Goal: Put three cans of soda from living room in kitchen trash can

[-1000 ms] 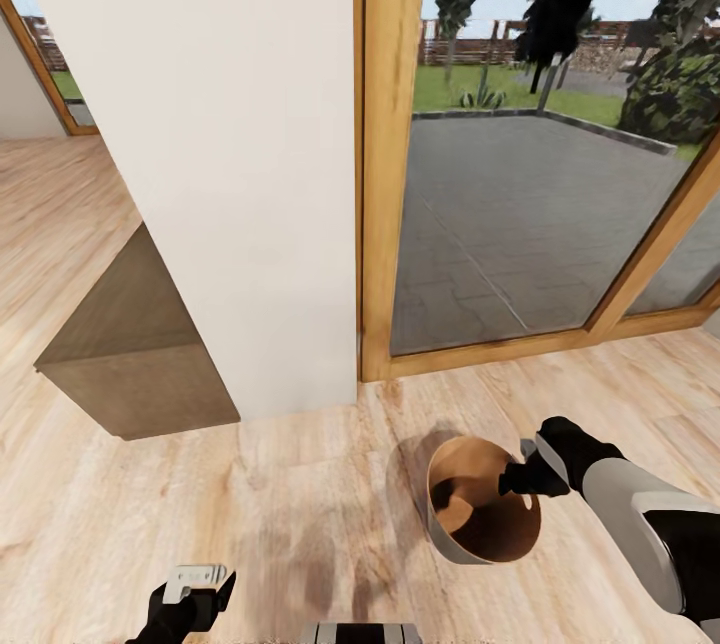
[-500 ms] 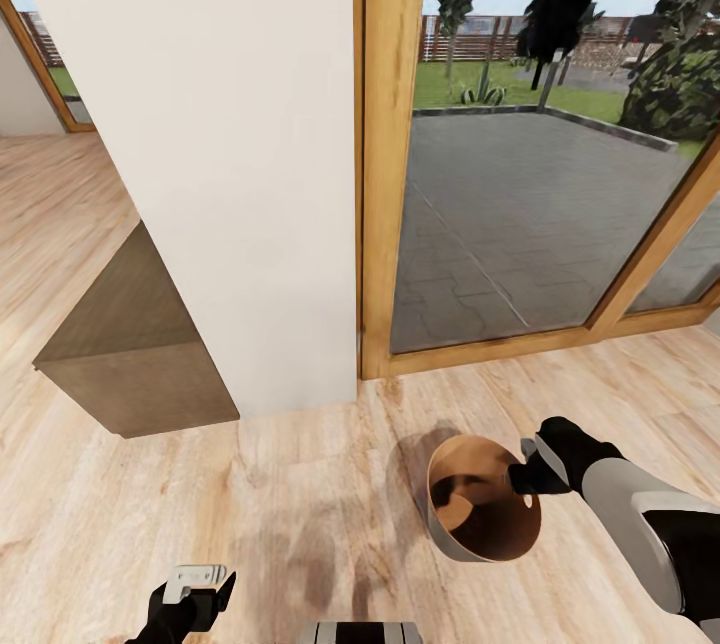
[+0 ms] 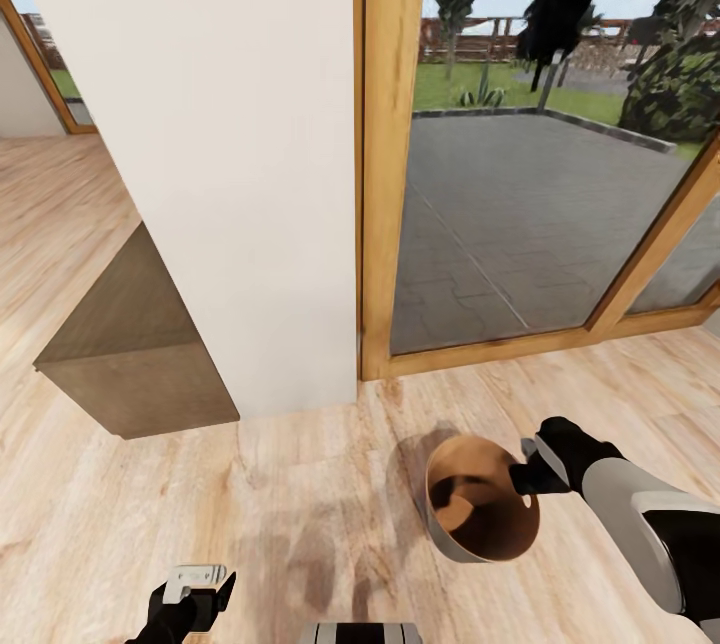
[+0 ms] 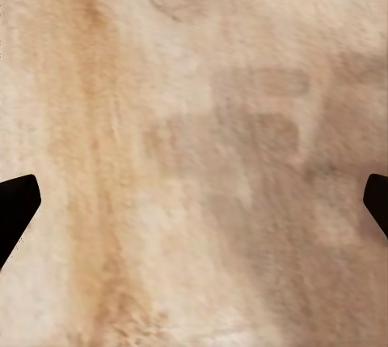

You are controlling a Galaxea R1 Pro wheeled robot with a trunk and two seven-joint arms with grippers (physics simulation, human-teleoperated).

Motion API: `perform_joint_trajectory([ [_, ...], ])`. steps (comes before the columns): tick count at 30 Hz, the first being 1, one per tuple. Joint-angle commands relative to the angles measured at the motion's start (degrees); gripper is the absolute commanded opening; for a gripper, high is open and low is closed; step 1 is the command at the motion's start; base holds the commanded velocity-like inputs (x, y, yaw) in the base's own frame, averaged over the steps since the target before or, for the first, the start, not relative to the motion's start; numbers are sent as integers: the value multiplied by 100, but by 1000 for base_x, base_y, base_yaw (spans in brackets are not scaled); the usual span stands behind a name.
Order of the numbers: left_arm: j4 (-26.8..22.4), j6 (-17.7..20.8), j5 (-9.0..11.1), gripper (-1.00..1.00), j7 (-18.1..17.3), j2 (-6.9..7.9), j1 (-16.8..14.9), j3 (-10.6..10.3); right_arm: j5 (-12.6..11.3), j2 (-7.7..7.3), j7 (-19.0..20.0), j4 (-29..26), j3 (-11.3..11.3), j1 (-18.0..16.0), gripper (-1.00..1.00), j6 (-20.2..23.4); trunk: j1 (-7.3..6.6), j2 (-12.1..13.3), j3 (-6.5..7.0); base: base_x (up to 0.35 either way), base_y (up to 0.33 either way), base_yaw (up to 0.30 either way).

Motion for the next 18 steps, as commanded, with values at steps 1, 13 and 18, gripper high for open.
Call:
perform_joint_trajectory([
  [1, 0, 0, -1, 100, 0, 0, 0, 0, -14, -1, -7, -1, -21, 1, -100, 2, -2, 2, 23, 0, 0, 0],
  [13, 9, 25, -15, 100, 3, 0, 0, -35, -36, 14, -7, -13, -21, 103, -100, -13, -33, 18, 288, 0, 0, 0],
  [18, 9, 23, -17, 100, 3, 0, 0, -35, -58, 12, -7, -12, -21, 114, -100, -78, -46, 25, 399, 0, 0, 0],
])
